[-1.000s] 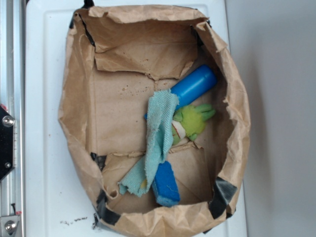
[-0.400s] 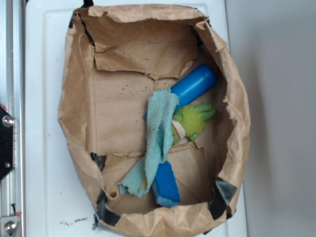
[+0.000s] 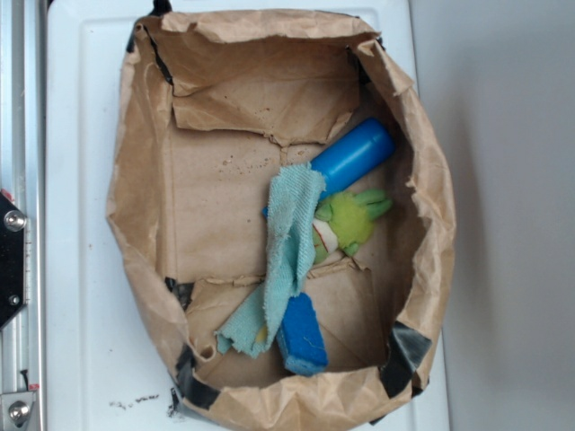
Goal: Grab the blue bottle.
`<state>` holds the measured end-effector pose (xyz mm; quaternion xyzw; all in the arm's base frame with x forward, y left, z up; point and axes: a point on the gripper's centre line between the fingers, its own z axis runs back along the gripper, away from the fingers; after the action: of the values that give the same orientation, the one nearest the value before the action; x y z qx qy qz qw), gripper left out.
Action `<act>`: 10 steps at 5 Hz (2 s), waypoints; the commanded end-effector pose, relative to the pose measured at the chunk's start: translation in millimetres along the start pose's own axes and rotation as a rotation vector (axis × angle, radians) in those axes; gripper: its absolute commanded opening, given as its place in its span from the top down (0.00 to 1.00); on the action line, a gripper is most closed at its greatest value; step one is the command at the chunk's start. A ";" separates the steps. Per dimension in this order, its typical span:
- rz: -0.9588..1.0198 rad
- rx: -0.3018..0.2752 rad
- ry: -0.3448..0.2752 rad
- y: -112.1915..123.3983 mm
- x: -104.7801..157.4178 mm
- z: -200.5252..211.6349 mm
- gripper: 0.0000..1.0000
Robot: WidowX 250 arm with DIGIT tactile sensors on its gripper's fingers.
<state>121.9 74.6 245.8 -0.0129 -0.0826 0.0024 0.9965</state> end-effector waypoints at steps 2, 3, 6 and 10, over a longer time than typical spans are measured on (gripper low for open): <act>-0.209 0.026 0.059 -29.4 36.3 -27.1 0.00; -0.237 0.022 0.104 -30.0 49.1 -36.9 0.00; -0.172 0.014 0.132 -54.7 104.8 -70.9 0.00; 0.272 0.032 -0.190 -42.6 161.6 -95.2 0.00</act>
<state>295.7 27.1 166.9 -0.0091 -0.1541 0.1375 0.9784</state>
